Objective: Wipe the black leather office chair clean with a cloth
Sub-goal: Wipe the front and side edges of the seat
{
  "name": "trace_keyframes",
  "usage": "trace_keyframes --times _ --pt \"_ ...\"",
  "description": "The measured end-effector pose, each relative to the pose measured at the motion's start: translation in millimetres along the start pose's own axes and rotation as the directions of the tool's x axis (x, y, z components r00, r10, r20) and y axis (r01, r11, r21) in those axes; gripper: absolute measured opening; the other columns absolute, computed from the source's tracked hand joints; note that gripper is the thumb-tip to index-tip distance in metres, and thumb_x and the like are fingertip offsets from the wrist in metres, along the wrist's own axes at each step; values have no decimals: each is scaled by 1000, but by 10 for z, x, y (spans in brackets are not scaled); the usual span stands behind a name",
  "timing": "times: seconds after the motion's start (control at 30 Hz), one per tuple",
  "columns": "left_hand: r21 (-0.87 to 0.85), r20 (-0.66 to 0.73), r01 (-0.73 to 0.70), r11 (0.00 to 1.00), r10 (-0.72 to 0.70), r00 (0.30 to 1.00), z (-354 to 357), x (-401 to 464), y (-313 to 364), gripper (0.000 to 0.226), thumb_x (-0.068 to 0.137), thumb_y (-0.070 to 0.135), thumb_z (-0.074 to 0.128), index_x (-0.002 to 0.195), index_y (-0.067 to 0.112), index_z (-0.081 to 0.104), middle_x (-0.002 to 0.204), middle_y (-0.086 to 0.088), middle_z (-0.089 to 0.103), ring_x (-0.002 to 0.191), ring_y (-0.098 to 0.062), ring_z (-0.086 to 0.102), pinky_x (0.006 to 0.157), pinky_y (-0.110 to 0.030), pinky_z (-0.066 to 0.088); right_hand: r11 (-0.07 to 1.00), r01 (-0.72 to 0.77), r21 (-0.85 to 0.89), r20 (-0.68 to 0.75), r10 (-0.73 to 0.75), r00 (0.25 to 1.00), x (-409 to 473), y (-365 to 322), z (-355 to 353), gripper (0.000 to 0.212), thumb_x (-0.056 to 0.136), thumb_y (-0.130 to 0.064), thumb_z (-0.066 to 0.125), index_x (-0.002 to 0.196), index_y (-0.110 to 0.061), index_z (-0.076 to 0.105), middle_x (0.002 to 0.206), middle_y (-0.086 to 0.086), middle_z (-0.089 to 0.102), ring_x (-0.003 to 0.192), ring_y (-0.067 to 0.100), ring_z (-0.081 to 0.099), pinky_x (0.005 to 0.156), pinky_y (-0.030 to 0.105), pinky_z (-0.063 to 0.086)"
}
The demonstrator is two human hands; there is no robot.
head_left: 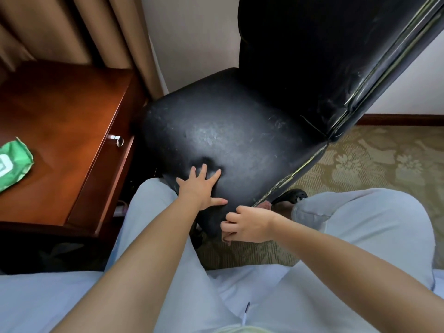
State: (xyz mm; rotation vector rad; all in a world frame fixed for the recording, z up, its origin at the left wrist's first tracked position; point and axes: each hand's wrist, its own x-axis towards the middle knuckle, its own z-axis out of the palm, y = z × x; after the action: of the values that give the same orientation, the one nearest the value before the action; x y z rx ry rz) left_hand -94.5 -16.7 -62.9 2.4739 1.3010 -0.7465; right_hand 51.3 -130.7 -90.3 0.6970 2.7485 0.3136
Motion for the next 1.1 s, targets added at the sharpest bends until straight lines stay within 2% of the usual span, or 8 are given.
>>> trace_keyframes --times 0.17,0.27,0.4,0.53,0.7,0.87,1.1 --pt "-21 -2 3 1000 -3 1000 1 0 -7 95 80 78 42 150 41 -11 161 -2 -13 147 -34 -8 110 -63 24 1000 8 7 6 -8 1000 25 -24 6 18 77 -34 69 95 -34 66 110 -6 57 85 15 52 57 25 40" --pt "-27 -12 -3 1000 3 1000 16 -11 -17 95 80 78 41 150 41 -11 161 -2 -13 147 -33 -8 109 -63 25 999 39 -16 64 -38 997 126 -103 -2 20 81 -35 67 100 -34 66 116 -7 55 90 14 53 59 24 41" --pt "-40 -21 -7 999 6 1000 28 -18 -28 95 80 78 42 150 42 -11 161 -2 -13 147 -33 -8 109 -63 26 998 68 17 66 -69 995 122 -31 -15 17 77 -37 69 93 -35 67 112 -9 57 86 14 53 56 24 41" --pt "-26 -25 -10 1000 9 1000 17 6 -24 96 79 78 44 150 40 -9 161 -3 -10 147 -34 -5 109 -62 26 990 141 -28 58 -139 989 131 45 12 14 75 -38 71 88 -34 68 110 -10 57 85 13 51 56 24 39" --pt "1 -36 -12 1000 12 999 -56 34 8 101 77 76 52 153 36 -1 161 -9 0 145 -40 5 108 -57 30 992 126 7 17 -126 992 157 2 98 19 72 -38 76 89 -32 70 110 -7 57 85 16 43 55 25 41" --pt "0 -46 -6 1000 6 999 -76 58 30 103 75 74 57 153 34 4 160 -12 6 144 -41 10 106 -52 37 981 196 9 -2 -196 981 118 61 -7 16 72 -37 75 86 -31 72 107 -10 61 84 12 52 55 22 41" --pt "-7 -43 -4 1000 4 999 -84 67 35 104 74 73 60 153 34 5 159 -12 8 143 -41 12 101 -48 42 991 134 26 60 -136 989 167 -22 35 22 70 -38 76 91 -36 70 108 -9 58 83 13 51 54 23 41"
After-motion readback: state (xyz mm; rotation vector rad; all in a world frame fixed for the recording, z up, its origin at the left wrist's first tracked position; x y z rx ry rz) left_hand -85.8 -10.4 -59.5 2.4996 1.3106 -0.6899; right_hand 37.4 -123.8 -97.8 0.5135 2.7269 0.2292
